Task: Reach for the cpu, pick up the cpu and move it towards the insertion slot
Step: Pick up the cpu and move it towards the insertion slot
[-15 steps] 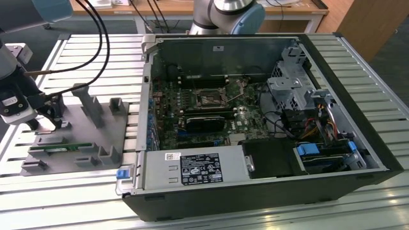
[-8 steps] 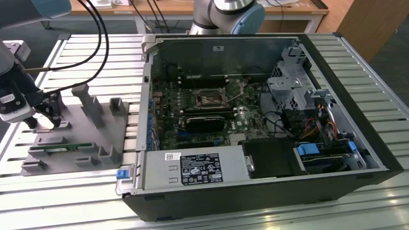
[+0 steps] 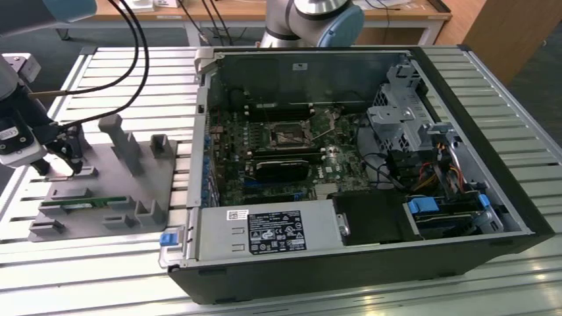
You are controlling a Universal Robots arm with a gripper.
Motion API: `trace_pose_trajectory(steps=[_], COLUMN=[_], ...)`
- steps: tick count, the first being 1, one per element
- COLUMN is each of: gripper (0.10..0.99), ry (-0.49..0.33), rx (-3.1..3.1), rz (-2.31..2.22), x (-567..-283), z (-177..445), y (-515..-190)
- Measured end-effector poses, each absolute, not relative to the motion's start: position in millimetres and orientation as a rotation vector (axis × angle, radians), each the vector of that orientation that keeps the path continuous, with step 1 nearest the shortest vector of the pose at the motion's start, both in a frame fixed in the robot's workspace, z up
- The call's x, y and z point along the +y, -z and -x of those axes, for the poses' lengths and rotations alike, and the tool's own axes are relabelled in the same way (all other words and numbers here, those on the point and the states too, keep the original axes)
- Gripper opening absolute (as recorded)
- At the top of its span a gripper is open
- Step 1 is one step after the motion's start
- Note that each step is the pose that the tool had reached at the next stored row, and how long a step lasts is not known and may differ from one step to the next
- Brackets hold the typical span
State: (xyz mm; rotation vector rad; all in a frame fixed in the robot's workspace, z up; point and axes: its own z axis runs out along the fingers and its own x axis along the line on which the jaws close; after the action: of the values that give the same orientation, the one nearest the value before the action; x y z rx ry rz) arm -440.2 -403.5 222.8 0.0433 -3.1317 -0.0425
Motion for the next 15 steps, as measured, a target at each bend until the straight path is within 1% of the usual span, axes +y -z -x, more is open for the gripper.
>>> trace_pose_trajectory(steps=[15], gripper=[0.545], ry=[0.043], rx=[-3.132], rz=[-0.043], x=[-403.5], z=[440.2], y=[-227.5])
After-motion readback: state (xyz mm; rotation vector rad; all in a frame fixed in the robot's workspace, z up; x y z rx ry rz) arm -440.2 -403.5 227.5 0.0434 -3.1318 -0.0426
